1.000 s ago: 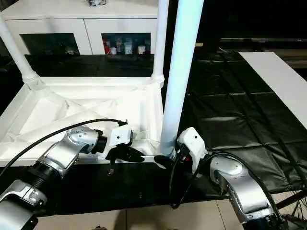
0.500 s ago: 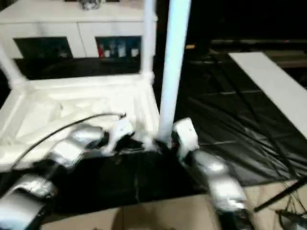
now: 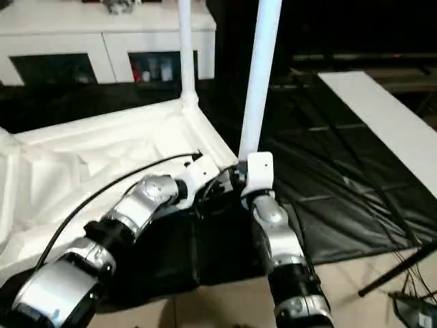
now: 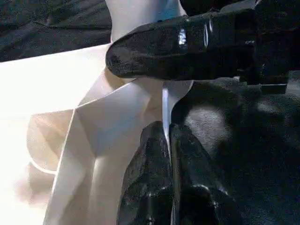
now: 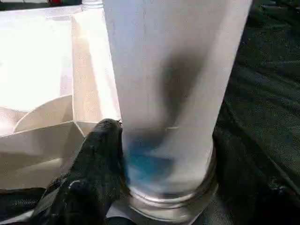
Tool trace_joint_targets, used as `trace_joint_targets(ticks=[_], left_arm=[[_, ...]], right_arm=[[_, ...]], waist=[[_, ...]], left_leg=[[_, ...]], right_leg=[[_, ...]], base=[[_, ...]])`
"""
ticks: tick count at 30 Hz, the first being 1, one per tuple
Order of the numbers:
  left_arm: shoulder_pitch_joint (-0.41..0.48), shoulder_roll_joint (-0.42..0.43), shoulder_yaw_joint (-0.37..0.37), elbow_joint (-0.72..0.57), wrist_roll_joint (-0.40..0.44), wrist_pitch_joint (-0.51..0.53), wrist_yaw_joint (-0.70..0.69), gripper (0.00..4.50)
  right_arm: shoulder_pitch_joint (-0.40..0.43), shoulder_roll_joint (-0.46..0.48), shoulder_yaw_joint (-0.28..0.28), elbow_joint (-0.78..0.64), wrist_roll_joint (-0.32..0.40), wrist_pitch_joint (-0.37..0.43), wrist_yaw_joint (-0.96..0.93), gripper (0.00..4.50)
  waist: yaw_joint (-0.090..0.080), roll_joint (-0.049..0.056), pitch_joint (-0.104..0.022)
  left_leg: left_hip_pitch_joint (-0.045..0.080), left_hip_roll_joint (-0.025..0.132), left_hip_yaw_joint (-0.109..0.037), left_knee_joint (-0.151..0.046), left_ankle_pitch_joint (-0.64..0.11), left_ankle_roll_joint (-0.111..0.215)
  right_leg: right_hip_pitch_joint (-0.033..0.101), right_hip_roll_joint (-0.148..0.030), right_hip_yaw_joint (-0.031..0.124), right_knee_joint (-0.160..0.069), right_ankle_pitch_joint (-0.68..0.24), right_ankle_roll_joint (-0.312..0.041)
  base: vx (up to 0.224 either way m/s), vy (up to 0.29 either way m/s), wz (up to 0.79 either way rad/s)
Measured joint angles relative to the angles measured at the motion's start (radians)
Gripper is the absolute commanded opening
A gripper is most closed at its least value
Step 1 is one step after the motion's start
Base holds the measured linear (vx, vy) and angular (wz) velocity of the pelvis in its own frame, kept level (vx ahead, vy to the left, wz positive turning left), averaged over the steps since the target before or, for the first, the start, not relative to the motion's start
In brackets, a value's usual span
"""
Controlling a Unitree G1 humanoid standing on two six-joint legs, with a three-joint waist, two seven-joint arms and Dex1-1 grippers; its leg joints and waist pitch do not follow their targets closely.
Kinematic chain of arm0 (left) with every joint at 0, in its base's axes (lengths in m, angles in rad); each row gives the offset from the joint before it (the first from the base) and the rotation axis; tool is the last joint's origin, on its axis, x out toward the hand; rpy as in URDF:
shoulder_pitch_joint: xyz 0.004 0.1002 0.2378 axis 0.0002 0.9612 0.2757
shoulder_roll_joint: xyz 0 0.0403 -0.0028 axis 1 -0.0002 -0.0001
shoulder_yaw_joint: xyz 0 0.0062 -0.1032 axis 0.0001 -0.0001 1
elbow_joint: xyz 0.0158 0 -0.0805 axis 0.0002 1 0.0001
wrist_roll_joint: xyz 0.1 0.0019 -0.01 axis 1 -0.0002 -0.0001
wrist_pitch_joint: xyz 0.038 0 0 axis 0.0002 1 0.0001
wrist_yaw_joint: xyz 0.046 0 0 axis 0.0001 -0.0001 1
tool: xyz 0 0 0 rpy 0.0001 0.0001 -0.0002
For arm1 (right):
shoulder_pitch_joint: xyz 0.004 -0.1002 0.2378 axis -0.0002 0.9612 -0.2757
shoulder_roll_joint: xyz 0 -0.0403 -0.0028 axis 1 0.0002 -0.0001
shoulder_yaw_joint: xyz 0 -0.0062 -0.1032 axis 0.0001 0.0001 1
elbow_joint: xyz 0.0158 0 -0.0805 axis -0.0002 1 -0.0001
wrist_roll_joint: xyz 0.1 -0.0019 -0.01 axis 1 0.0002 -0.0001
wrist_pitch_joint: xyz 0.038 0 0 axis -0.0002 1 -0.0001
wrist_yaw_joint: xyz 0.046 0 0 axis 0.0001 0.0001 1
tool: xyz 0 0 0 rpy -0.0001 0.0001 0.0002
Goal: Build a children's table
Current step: Rotate leg to tighten
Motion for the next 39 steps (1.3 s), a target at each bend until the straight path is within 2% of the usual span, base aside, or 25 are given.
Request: trace_joint_targets(ticks=[6, 8, 10, 13, 16, 18, 21, 25, 30, 36, 37, 39], left_arm=[[-0.009, 0.030, 0.008, 0.019, 0.009, -0.049, 0.019, 0.00], [-0.008, 0.038, 0.004, 0.020, 0.010, -0.069, -0.010, 0.00], [0.001, 0.050, -0.011, 0.017, 0.010, -0.116, -0.064, 0.00], [0.021, 0.091, -0.035, -0.001, 0.009, -0.200, -0.154, 0.00], [0.027, 0.107, -0.045, 0.000, 0.009, -0.249, -0.210, 0.00], [0.027, 0.105, -0.054, 0.003, 0.009, -0.279, -0.232, 0.00], [0.022, 0.109, -0.056, 0.026, 0.009, -0.321, -0.258, 0.00], [0.021, 0.098, -0.050, 0.046, 0.007, -0.354, -0.292, 0.00], [0.019, 0.067, -0.055, 0.052, 0.007, -0.366, -0.320, 0.00], [0.013, 0.050, -0.053, 0.074, 0.028, -0.383, -0.238, 0.00], [0.013, 0.049, -0.048, 0.074, 0.027, -0.377, -0.233, 0.45], [0.027, 0.021, 0.024, 0.067, -0.028, -0.347, -0.212, 0.57]], right_arm=[[0.080, -0.012, 0.054, -0.130, -0.014, -0.030, 0.051, 3.86], [0.114, -0.032, 0.056, -0.200, -0.013, -0.025, 0.062, 3.86], [0.180, -0.085, 0.055, -0.303, -0.009, -0.007, 0.098, 3.86], [0.283, -0.173, 0.025, -0.433, 0.037, 0.037, 0.196, 3.86], [0.345, -0.244, -0.021, -0.483, 0.086, 0.053, 0.283, 3.86], [0.410, -0.328, -0.046, -0.533, 0.138, 0.058, 0.380, 3.86], [0.480, -0.420, -0.069, -0.548, 0.153, 0.070, 0.467, 3.86], [0.493, -0.427, -0.067, -0.549, 0.152, 0.090, 0.489, 3.86], [0.476, -0.399, -0.050, -0.555, 0.153, 0.099, 0.479, 3.86], [0.448, -0.355, -0.023, -0.572, 0.153, 0.098, 0.463, 3.86], [0.448, -0.353, -0.023, -0.582, 0.153, 0.098, 0.463, 3.91], [0.455, -0.352, -0.024, -0.599, 0.154, 0.095, 0.463, 3.91]], waist=[[0.001, 0.000, 0.000], [0.010, 0.000, 0.000], [0.027, 0.001, 0.000], [0.044, 0.002, -0.001], [0.049, 0.002, -0.001], [0.056, 0.003, -0.001], [0.058, 0.008, -0.002], [0.057, 0.014, -0.004], [0.075, 0.022, -0.004], [0.074, 0.027, -0.005], [0.074, 0.028, -0.005], [0.073, 0.026, -0.003]], left_leg=[[-0.001, 0.003, -0.001, -0.007, 0.000, 0.000], [-0.001, 0.003, -0.001, -0.008, 0.000, 0.000], [0.000, 0.002, 0.000, -0.009, 0.000, 0.000], [0.001, 0.003, 0.000, -0.009, 0.000, 0.000], [0.000, 0.002, 0.003, -0.009, 0.000, 0.000], [0.001, 0.002, 0.005, -0.009, 0.000, 0.001], [0.001, 0.002, 0.006, -0.009, -0.001, 0.001], [0.001, 0.002, 0.006, -0.010, 0.000, 0.001], [-0.002, 0.002, 0.007, -0.010, 0.000, 0.001], [-0.004, 0.002, 0.007, -0.010, 0.002, 0.005], [-0.004, 0.002, 0.007, -0.010, 0.002, 0.005], [-0.006, 0.002, 0.007, -0.010, 0.002, 0.005]], right_leg=[[-0.005, 0.002, -0.003, 0.002, 0.004, 0.001], [-0.005, 0.002, -0.003, 0.001, 0.004, 0.000], [-0.004, 0.002, -0.003, 0.001, 0.002, 0.004], [-0.003, 0.001, -0.002, 0.001, 0.000, 0.005], [-0.003, 0.000, -0.001, 0.000, 0.000, 0.005], [-0.001, -0.001, 0.000, -0.001, -0.001, 0.006], [0.000, -0.001, 0.001, -0.001, -0.003, 0.011], [0.000, -0.001, 0.000, 0.000, -0.004, 0.011], [0.000, -0.001, 0.001, 0.000, -0.004, 0.011], [-0.001, -0.001, 0.002, 0.000, -0.004, 0.012], [-0.001, -0.001, 0.002, 0.000, -0.004, 0.012], [-0.003, -0.001, 0.001, 0.000, -0.004, 0.012]], base=[[0.000, 0.000, 0.00], [0.000, 0.000, 0.00], [0.000, 0.000, 0.00], [0.000, 0.000, 0.00], [0.000, 0.000, 0.00], [0.000, 0.000, 0.00], [0.000, 0.000, 0.00], [0.000, 0.000, 0.00], [0.000, 0.000, 0.00], [0.000, 0.000, 0.00], [0.000, 0.000, 0.00], [0.000, 0.000, 0.00]])
